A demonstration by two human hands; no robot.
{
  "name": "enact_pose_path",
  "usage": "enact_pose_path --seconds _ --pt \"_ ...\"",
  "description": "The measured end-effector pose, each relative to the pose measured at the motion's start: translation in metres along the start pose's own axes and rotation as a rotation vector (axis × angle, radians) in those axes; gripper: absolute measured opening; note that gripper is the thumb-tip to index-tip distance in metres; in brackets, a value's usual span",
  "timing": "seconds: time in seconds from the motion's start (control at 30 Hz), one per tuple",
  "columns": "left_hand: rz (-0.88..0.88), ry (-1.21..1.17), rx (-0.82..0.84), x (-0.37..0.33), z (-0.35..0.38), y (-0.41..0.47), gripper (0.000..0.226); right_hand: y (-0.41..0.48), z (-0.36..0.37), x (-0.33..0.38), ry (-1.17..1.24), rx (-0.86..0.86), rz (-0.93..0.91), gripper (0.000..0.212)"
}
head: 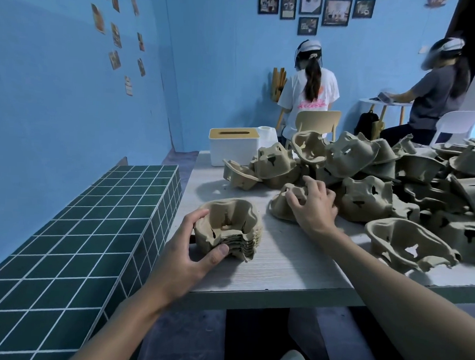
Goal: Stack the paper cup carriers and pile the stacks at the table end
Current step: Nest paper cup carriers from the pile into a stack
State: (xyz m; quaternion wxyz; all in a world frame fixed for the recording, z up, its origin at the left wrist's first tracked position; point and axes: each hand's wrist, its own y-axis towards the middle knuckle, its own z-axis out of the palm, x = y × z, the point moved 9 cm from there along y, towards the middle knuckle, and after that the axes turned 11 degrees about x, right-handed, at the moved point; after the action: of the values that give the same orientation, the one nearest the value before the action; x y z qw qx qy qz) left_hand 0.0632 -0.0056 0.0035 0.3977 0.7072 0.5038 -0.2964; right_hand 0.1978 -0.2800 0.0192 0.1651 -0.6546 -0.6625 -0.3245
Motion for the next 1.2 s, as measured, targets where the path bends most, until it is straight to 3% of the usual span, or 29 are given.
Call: enact_pose_path --seconds 0.47,0.8,1.0,1.2 --pt "0.014 0.024 -0.017 -0.007 0.0 -0.002 0.07 -0.01 0.001 -0.004 0.093 0.145 0.008 0.062" --pt "0.019 0.014 -0.012 -0.007 0.0 -0.001 0.071 -0.044 -0.01 0.042 0.271 0.168 -0.329 0.036" --pt "0.02 0.009 -0.009 -0.007 0.0 -0.002 0.072 -0.059 -0.018 0.04 0.528 0.198 -0.276 0.06" --pt "0.013 0.003 -0.004 -0.005 0.001 -0.001 0.074 -0.061 -0.028 0.041 0.48 0.208 -0.213 0.018"
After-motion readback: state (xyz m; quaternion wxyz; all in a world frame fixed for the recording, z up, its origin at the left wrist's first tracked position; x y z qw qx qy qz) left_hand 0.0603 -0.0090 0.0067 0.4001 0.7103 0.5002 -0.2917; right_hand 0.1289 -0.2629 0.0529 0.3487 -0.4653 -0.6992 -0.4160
